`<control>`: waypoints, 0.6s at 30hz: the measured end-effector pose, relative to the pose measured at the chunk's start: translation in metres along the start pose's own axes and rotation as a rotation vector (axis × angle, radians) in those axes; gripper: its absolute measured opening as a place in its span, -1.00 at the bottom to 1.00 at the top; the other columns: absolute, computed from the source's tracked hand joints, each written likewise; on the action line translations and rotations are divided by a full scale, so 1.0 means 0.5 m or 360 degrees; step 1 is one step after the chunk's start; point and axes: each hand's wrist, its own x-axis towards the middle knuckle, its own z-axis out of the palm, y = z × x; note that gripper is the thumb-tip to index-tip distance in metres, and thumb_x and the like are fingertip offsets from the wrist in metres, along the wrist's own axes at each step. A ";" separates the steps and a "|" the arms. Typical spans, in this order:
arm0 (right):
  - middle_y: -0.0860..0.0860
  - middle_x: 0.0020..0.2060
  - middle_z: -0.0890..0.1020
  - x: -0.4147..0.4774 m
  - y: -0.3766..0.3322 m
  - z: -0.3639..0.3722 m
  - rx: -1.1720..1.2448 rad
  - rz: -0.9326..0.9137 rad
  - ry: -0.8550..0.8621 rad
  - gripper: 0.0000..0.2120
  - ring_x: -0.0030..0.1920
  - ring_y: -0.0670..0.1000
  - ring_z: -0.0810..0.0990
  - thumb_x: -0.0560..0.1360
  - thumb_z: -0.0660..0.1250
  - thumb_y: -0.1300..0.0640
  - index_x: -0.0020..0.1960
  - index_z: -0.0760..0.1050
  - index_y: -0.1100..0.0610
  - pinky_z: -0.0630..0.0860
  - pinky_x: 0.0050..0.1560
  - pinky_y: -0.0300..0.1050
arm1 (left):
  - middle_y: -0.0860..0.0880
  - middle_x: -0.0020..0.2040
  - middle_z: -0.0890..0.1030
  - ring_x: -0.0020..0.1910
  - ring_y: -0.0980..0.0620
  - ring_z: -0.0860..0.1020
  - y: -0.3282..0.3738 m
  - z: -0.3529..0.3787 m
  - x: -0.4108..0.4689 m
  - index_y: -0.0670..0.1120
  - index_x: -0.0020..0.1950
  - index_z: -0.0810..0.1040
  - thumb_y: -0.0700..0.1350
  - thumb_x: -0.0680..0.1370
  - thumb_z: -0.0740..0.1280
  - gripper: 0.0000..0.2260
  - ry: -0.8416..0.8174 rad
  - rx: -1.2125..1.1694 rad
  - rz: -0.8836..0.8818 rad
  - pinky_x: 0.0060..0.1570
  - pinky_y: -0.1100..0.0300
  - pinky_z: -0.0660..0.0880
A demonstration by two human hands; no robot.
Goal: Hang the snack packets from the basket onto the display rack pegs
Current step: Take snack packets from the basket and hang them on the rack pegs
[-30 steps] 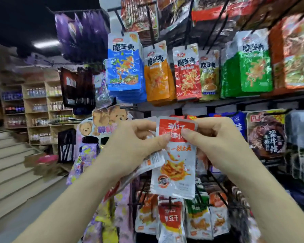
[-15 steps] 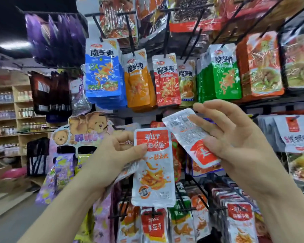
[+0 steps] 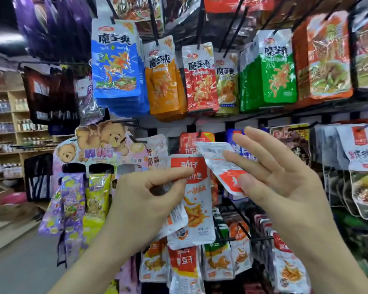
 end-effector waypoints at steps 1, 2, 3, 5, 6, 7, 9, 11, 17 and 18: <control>-0.15 0.29 0.57 -0.007 -0.001 0.000 0.0041 0.0066 -0.0059 -0.33 0.28 -0.05 0.56 0.27 0.56 -0.15 0.35 0.46 -0.13 0.59 0.05 -0.19 | 0.32 -0.36 0.61 -0.36 0.40 0.53 -0.001 0.002 -0.005 0.10 0.01 0.68 -0.24 0.49 0.42 -0.76 0.0015 0.0024 0.0021 -0.32 0.58 0.37; -0.13 0.27 0.59 -0.013 -0.002 0.001 0.0086 0.0113 -0.0116 -0.31 0.29 -0.05 0.55 0.23 0.59 -0.09 0.33 0.49 -0.08 0.59 0.05 -0.20 | 0.34 -0.25 0.64 -0.25 0.39 0.58 -0.005 0.004 -0.010 0.16 0.00 0.67 -0.22 0.48 0.43 -0.74 0.0024 0.0049 0.0038 -0.25 0.54 0.44; -0.10 0.25 0.60 -0.018 -0.003 0.004 0.0127 0.0134 -0.0139 -0.31 0.29 -0.04 0.55 0.21 0.62 0.02 0.31 0.53 -0.04 0.58 0.07 -0.20 | 0.36 -0.18 0.65 -0.17 0.38 0.60 -0.008 0.007 -0.015 0.21 -0.01 0.66 -0.21 0.48 0.43 -0.71 0.0027 0.0074 0.0051 -0.19 0.51 0.47; -0.03 0.12 0.68 -0.023 -0.004 0.014 0.0189 0.0196 0.0009 -0.46 0.15 -0.01 0.65 0.19 0.60 0.20 0.15 0.65 -0.01 0.59 0.03 -0.23 | 0.40 -0.20 0.63 -0.19 0.40 0.58 -0.019 0.013 -0.027 0.22 -0.01 0.65 -0.21 0.48 0.44 -0.71 0.0035 0.0135 0.0079 -0.20 0.54 0.44; -0.01 -0.03 0.73 -0.021 -0.004 0.019 0.0234 0.0259 0.0187 -0.64 0.00 0.00 0.70 0.22 0.55 0.17 0.01 0.71 -0.02 0.61 -0.05 -0.23 | 0.39 -0.21 0.62 -0.20 0.40 0.58 -0.026 0.015 -0.031 0.20 0.00 0.66 -0.20 0.48 0.45 -0.72 0.0045 0.0165 0.0088 -0.20 0.55 0.43; 0.00 -0.18 0.73 -0.020 -0.001 0.022 0.0298 0.0341 0.0371 -0.83 -0.17 -0.02 0.71 0.28 0.48 0.13 -0.14 0.73 -0.01 0.62 -0.19 -0.25 | 0.37 -0.18 0.63 -0.18 0.37 0.59 -0.034 0.017 -0.035 0.20 0.00 0.66 -0.17 0.48 0.46 -0.75 0.0064 0.0198 0.0090 -0.17 0.53 0.45; 0.02 -0.34 0.69 -0.022 0.004 0.026 0.0386 0.0522 0.0606 -0.87 -0.41 -0.06 0.64 0.34 0.38 0.10 -0.28 0.71 0.03 0.56 -0.43 -0.28 | 0.27 -0.15 0.67 -0.19 0.22 0.63 -0.056 0.019 -0.041 0.23 -0.02 0.67 -0.07 0.45 0.42 -0.80 0.0107 0.0240 0.0088 -0.13 0.39 0.52; 0.03 -0.35 0.68 -0.023 0.008 0.030 0.0385 0.0650 0.0645 -0.85 -0.47 -0.06 0.59 0.36 0.35 0.08 -0.27 0.69 0.05 0.50 -0.54 -0.29 | 0.21 -0.20 0.67 -0.30 0.18 0.60 -0.073 0.019 -0.046 0.21 -0.05 0.68 -0.08 0.44 0.44 -0.81 0.0153 0.0170 0.0035 -0.26 0.35 0.50; -0.01 -0.39 0.63 -0.025 -0.002 0.023 0.0107 0.0691 0.0653 -0.82 -0.54 -0.10 0.47 0.26 0.47 0.17 -0.13 0.65 0.10 0.37 -0.60 -0.31 | 0.26 -0.17 0.68 -0.13 0.28 0.63 -0.056 0.014 -0.039 0.14 -0.13 0.68 -0.15 0.44 0.44 -0.83 0.0140 -0.0175 -0.0218 -0.14 0.45 0.50; -0.02 -0.40 0.65 -0.024 -0.005 0.023 0.0097 0.0692 0.0648 -0.79 -0.56 -0.13 0.46 0.26 0.49 0.21 -0.11 0.63 0.11 0.34 -0.61 -0.33 | 0.24 -0.17 0.69 -0.13 0.28 0.64 -0.049 0.013 -0.038 0.12 -0.13 0.69 -0.09 0.40 0.43 -0.88 0.0116 -0.0232 -0.0228 -0.13 0.44 0.51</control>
